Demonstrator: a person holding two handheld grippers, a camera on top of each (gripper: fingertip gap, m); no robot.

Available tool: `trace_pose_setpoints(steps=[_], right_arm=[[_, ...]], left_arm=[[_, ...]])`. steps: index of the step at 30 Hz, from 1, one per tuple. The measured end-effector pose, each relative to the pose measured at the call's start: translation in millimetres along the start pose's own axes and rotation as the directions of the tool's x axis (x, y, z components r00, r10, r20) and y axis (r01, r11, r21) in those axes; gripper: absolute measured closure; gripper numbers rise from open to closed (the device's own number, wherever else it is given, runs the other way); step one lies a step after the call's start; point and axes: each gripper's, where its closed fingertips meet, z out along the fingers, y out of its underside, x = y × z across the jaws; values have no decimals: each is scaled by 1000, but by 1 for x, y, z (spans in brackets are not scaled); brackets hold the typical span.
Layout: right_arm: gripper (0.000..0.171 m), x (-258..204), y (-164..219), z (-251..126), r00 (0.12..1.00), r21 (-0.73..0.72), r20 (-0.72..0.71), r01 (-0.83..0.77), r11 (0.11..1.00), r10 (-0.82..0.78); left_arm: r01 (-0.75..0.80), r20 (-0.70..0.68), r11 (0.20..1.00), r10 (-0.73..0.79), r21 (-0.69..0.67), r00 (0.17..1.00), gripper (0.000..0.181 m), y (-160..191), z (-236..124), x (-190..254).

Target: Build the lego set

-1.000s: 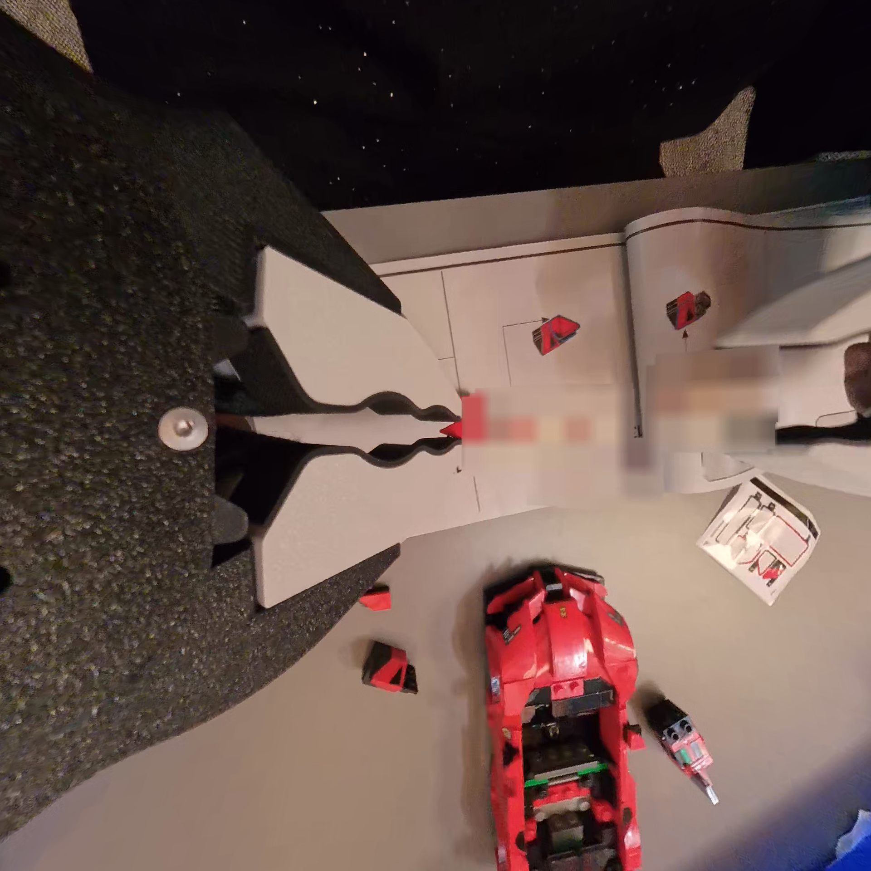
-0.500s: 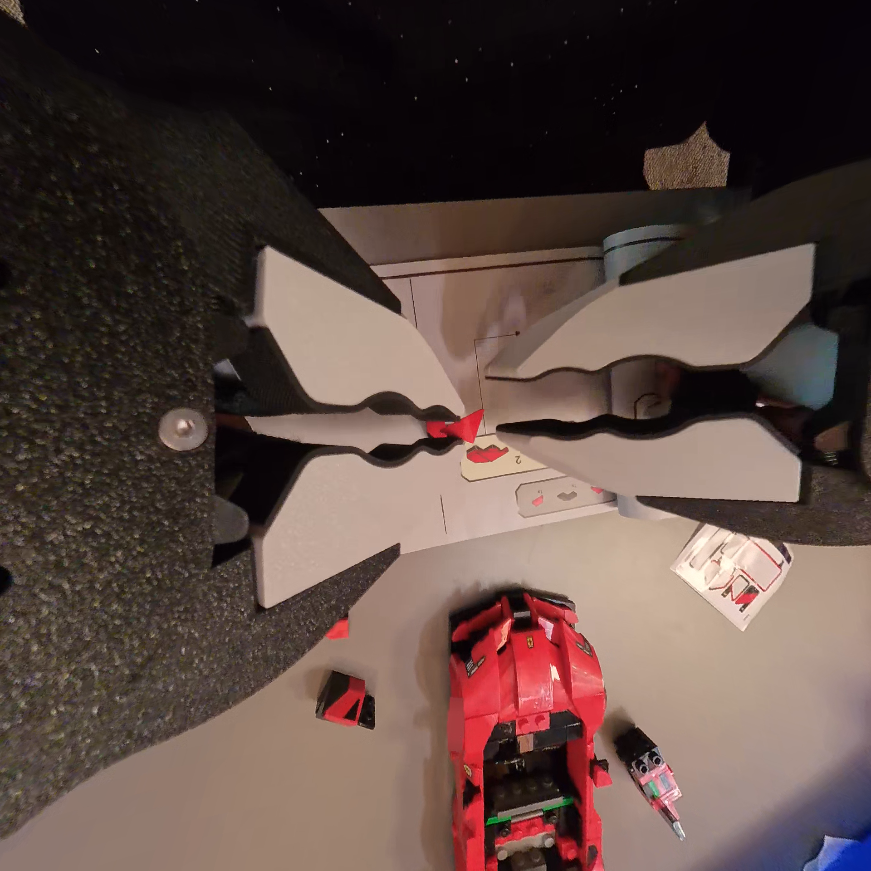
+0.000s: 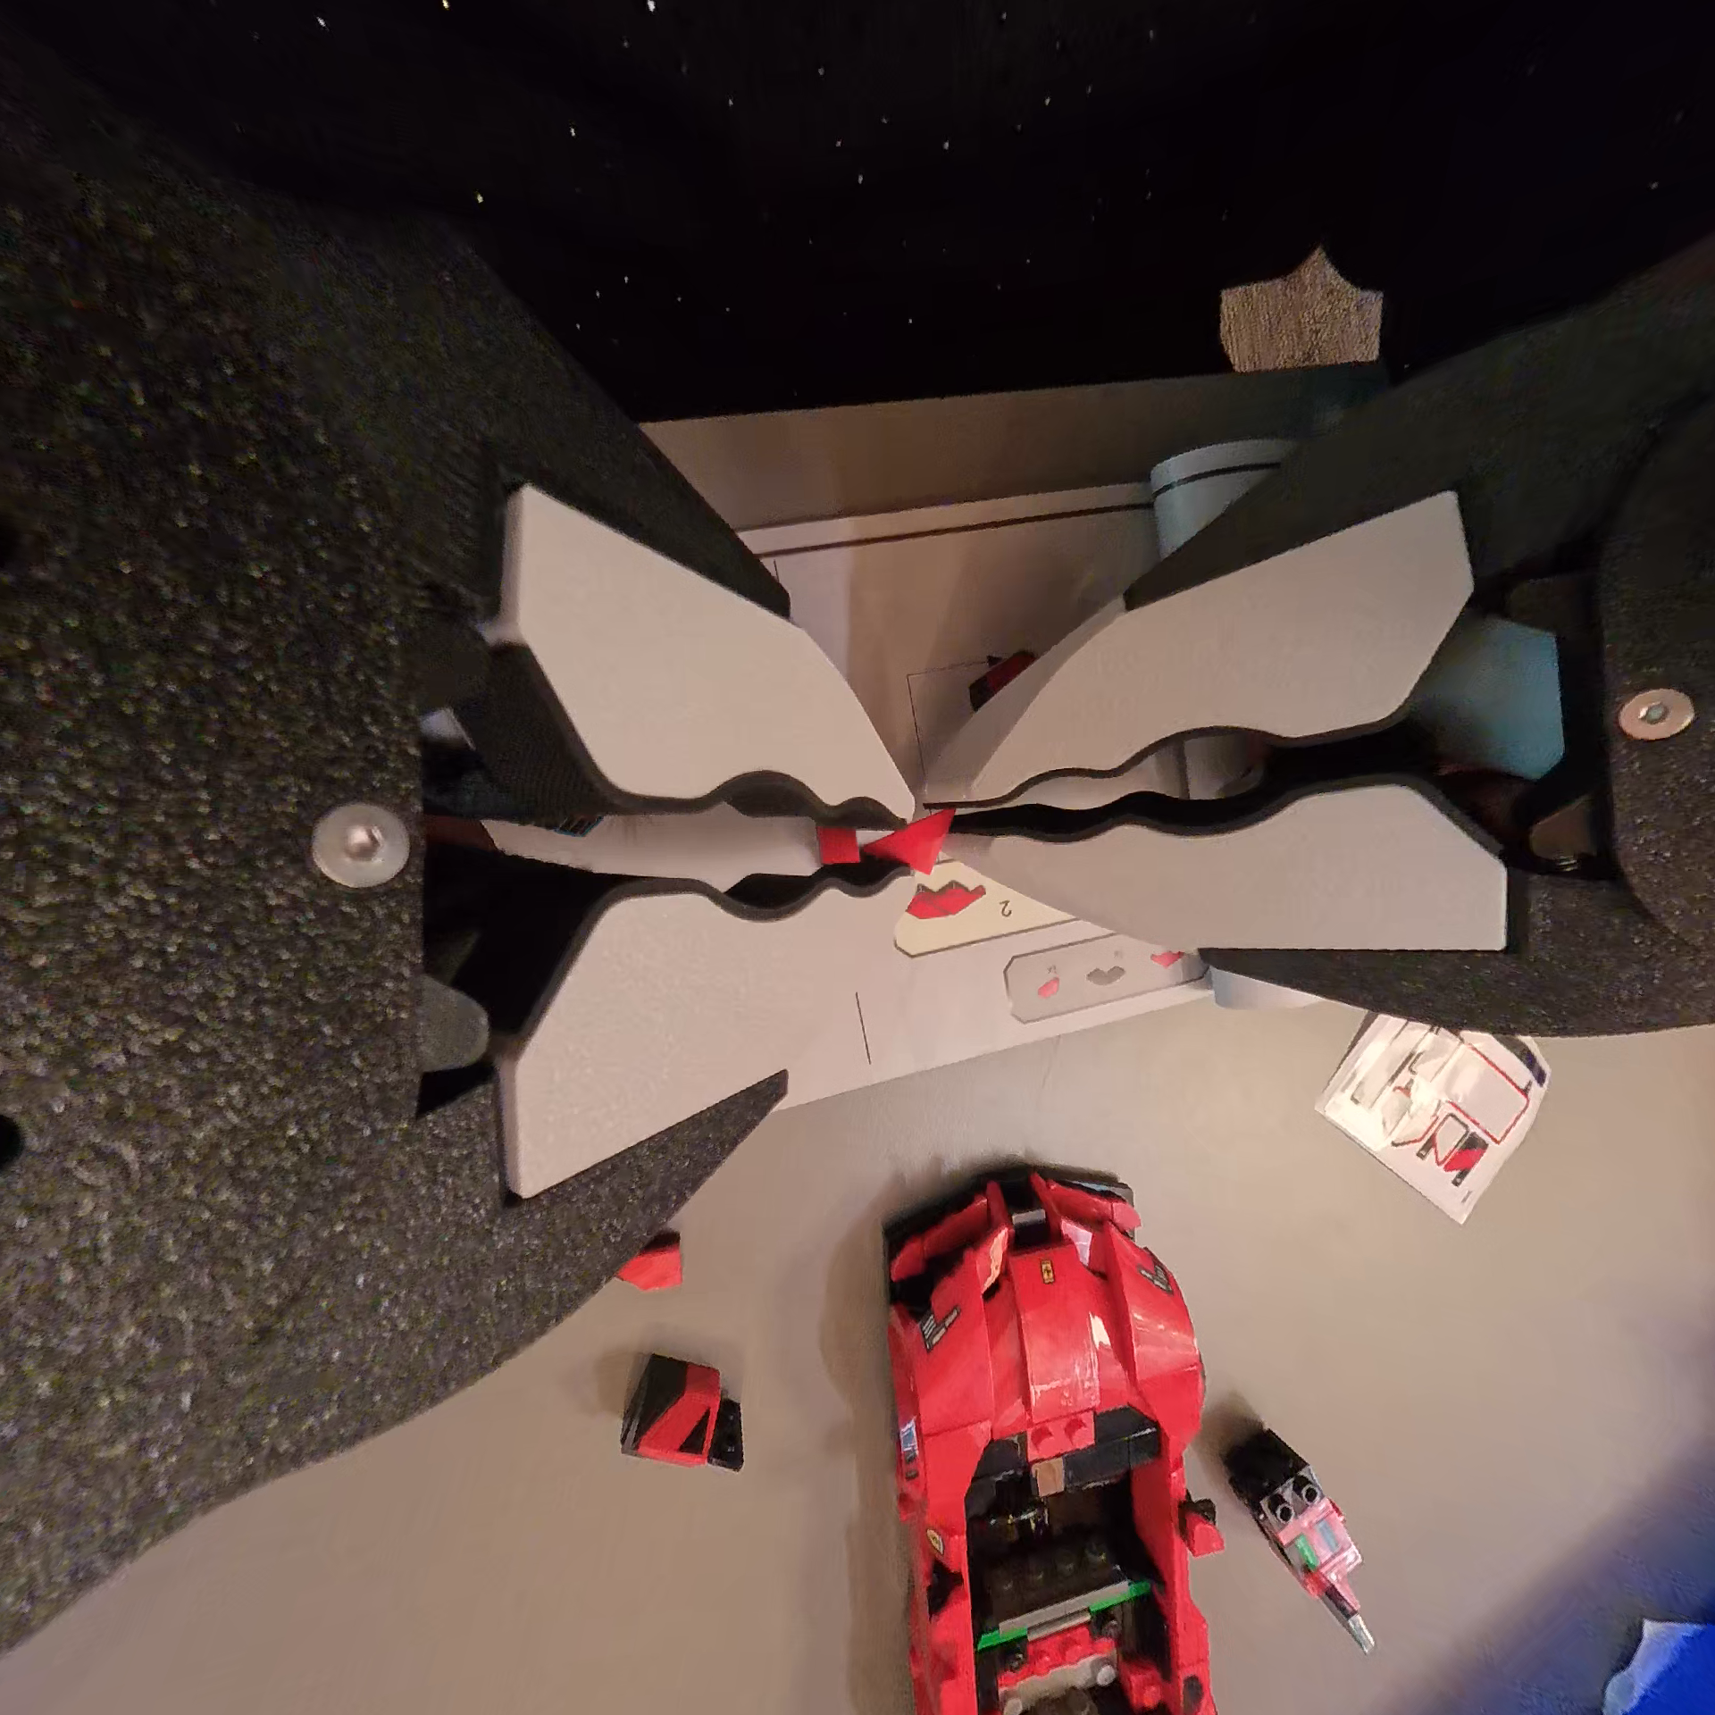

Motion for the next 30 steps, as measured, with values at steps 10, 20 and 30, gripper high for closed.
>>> trace_pose_setpoints(steps=[10, 20, 30], right_arm=[[147, -2, 17, -6, 998, -55, 29, -57, 997, 59], [149, -1, 25, 0, 994, -162, 106, 46, 986, -29], [152, -1, 23, 2, 973, -162, 217, 110, 981, -74]], left_arm=[[-26, 3, 999, 26, 23, 1000, 180, 3, -11, -10], [-130, -20, 991, 130, -31, 991, 180, 3, 0, -13], [-243, -63, 967, 238, -78, 969, 180, 4, 5, -16]])
